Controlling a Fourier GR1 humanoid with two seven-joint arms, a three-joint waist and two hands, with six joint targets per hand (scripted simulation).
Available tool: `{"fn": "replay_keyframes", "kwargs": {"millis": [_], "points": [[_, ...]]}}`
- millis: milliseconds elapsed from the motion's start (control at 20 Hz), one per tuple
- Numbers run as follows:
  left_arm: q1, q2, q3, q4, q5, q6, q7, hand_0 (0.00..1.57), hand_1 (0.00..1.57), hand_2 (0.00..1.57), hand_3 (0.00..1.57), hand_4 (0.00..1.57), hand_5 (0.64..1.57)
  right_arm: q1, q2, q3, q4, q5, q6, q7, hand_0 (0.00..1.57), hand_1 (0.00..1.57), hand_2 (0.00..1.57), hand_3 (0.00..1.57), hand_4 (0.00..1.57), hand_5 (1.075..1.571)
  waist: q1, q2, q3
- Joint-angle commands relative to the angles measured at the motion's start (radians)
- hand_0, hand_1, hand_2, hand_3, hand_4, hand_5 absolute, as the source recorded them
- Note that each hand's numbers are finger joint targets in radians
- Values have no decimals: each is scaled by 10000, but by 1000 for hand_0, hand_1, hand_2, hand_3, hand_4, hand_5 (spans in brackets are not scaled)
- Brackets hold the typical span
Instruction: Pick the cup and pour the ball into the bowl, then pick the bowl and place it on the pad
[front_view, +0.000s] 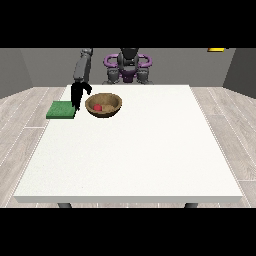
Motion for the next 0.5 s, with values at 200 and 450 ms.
{"fn": "replay_keyframes", "kwargs": {"millis": [200, 450], "points": [[365, 624, 377, -693, 726, -160, 25, 0, 0, 0, 0, 1014, 1532, -1052, -82, -69, 2132, 101, 186, -1594, 0, 0, 0, 0, 529, 1553, -177, 802, 9], [621, 1454, 885, -678, 1193, -698, -165, 0, 0, 0, 0, 1017, 1536, -1404, -345, -13, 2660, 231, 187, -1916, 0, 0, 0, 0, 476, 1548, -179, 1209, 5]]}}
